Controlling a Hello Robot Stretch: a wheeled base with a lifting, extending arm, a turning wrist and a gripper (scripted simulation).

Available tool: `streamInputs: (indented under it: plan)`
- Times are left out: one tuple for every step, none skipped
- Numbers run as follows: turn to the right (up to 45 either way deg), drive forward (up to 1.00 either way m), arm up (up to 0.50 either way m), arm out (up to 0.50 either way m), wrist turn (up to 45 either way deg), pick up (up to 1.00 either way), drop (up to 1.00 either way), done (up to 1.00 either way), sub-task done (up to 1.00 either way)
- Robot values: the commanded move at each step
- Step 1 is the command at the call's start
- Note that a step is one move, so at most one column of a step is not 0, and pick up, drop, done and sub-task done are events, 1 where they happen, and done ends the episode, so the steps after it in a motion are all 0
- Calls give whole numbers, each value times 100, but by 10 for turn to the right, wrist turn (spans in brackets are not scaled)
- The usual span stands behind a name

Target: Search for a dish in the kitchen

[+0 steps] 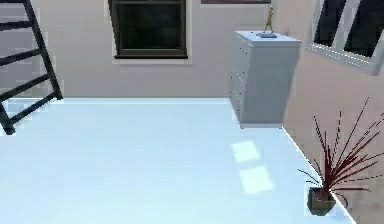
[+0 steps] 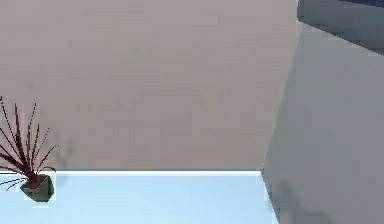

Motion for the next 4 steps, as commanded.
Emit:
streamInputs:
  plan:
    - [-450, 0, 0, 0, 0, 0, 0, 0, 0]
    - [-420, 0, 0, 0, 0, 0, 0, 0, 0]
    - [0, 40, 0, 0, 0, 0, 0, 0, 0]
    - [-450, 0, 0, 0, 0, 0, 0, 0, 0]
